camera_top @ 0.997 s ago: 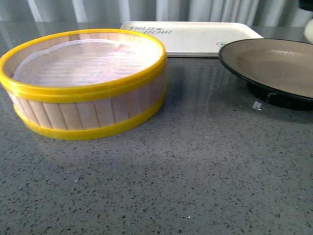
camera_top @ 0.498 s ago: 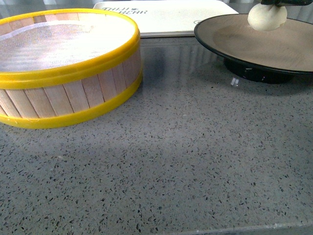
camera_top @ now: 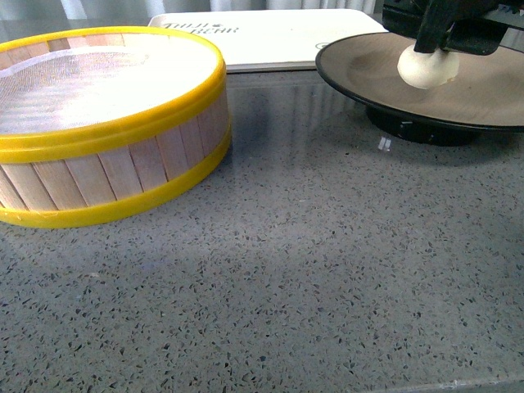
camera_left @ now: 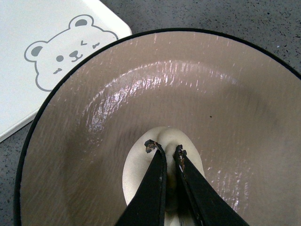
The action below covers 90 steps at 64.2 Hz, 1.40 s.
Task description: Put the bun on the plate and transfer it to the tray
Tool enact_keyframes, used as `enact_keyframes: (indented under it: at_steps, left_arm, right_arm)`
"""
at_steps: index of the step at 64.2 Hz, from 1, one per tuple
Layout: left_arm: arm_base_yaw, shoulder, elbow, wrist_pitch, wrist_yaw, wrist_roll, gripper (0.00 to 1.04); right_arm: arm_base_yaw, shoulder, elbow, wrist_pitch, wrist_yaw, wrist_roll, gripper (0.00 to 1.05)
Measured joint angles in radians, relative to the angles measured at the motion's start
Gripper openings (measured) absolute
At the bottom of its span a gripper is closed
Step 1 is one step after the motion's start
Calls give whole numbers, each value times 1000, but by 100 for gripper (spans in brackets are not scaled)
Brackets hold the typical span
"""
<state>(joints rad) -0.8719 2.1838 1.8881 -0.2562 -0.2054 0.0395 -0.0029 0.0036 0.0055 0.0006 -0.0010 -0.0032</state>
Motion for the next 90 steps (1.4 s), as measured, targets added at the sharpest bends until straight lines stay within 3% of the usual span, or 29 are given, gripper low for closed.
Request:
enact_keyframes:
  at_steps: [26,36,54,72,83,90]
  left_arm:
    - [0,0,7,-4,0,-13,65]
    - [15,-13,34,-11,15,-64,99]
    - [78,-145,-57,81,-17,-101,98]
    - [241,-676,-567,230,-107,-92,98]
    - [297,-1014,-867,194,-137,-66,98]
    - [339,-1146,-951,145,-136,-67,98]
  right_arm:
    - [0,0,0,0,0,0,96]
    - [0,0,0,0,0,0,96]
    - [0,0,0,0,0,0,96]
    - [0,0,0,0,0,0,96]
    - [0,0,0,0,0,0,96]
    - [0,0,0,0,0,0,96]
